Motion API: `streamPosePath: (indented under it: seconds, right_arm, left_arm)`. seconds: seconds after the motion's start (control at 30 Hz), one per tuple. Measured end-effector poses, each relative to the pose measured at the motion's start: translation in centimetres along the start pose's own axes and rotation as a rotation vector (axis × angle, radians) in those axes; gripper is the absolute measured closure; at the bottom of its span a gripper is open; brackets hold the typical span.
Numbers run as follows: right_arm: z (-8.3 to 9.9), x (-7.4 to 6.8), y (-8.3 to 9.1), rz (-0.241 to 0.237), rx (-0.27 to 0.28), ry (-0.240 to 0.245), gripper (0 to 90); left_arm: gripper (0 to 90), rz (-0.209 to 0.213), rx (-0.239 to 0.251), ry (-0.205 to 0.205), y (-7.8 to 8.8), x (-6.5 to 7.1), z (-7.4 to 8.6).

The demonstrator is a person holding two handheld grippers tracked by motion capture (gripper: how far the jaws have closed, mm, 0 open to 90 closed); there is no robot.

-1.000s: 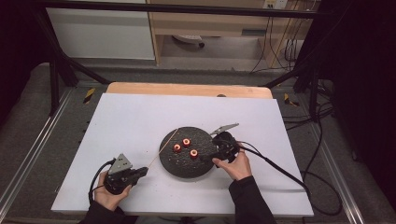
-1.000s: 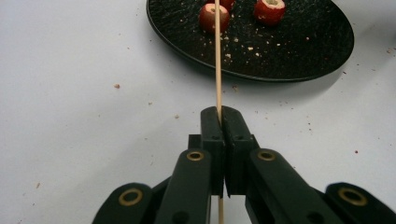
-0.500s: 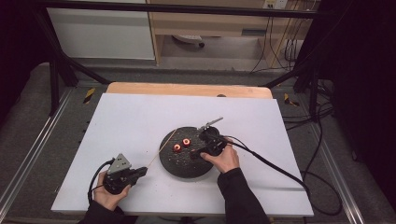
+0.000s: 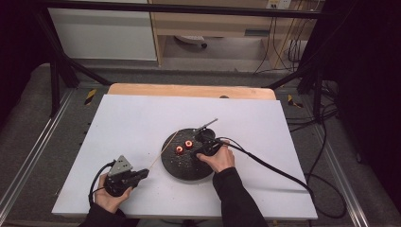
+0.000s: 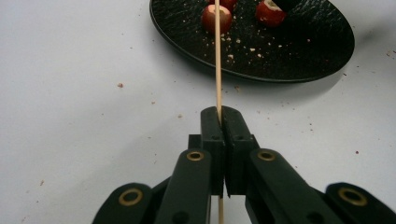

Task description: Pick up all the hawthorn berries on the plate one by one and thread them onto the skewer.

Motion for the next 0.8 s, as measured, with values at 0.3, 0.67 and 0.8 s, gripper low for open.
streamPosePath:
  seconds: [0.3, 0.67, 0.8]
  right_arm:
    - [-0.23, 0.18, -0.73, -0.027, -0.042, -0.065, 54.4]
    - [-0.26, 0.34, -1.01, -0.042, -0.077, -0.089, 60.1]
    - [-0.30, 0.38, -1.04, -0.042, -0.080, -0.097, 60.6]
  left_arm:
    - [88.1, 0.001, 0.000, -0.003, 0.00, 0.04, 0.00]
    - [88.0, 0.002, -0.001, -0.005, -0.01, 0.10, 0.00]
    - [88.1, 0.002, -0.001, -0.006, -0.01, 0.12, -0.01]
Point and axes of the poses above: each handheld gripper's, and its own axes: y roughly backward along the jaws, z roughly out of its underside, x roughly to its right, the point moved 2 cm from there along -y, roughly forward along the jaws, and after that the axes turned 4 degrees about z, right-handed, at the moved point
